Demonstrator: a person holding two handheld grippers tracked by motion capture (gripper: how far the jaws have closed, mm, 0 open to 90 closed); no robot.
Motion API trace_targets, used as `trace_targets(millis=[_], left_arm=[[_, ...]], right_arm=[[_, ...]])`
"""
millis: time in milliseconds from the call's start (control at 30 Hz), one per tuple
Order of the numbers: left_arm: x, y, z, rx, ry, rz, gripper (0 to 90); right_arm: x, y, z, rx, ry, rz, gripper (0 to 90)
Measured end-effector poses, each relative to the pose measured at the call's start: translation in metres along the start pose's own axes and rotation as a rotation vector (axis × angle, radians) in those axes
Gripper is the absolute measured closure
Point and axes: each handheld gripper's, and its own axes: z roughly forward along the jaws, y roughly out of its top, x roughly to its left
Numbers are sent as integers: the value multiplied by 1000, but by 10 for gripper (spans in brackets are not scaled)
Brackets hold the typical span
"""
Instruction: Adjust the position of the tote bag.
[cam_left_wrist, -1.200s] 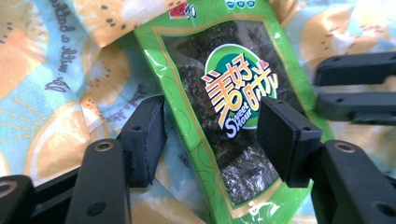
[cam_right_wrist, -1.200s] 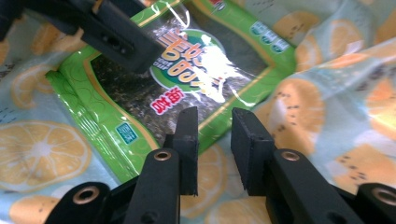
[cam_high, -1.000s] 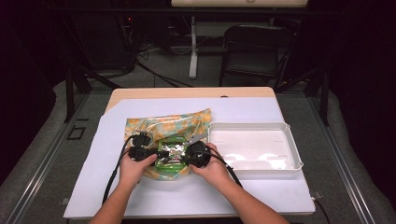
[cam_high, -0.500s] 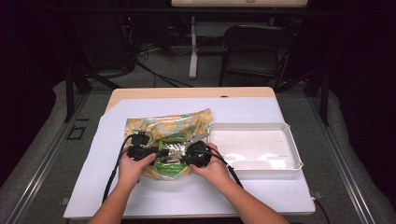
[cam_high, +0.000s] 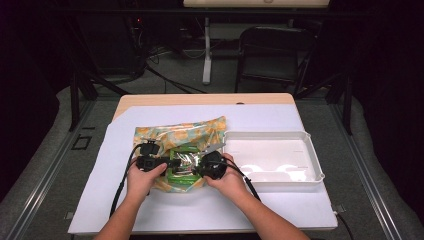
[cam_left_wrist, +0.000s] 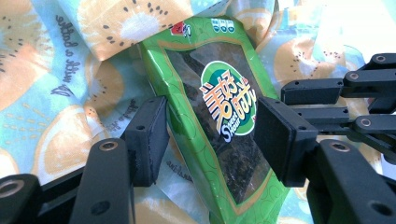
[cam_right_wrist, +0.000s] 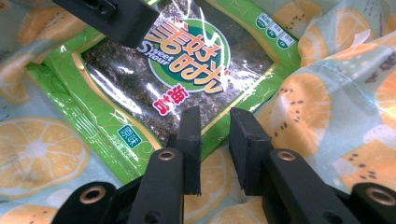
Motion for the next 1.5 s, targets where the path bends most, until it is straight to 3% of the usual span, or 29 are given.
trace_targets(millis=[333, 567, 933, 1233, 1500], left_arm=[[5, -1, 8, 25, -3, -37, 428], [7, -2, 15, 31, -30, -72, 429], [5, 0, 9, 3, -54, -60, 528], [6, 1, 10, -3, -126, -137, 608], [2, 3, 7, -14, -119, -184, 651]], right_arm=[[1, -1, 0, -7, -4, -1, 751], [1, -1, 0, -8, -3, -2, 751], [1, -1, 0, 2, -12, 6, 760], [1, -1, 0, 5, -20, 6, 764], [1, -1, 0, 8, -23, 8, 742]])
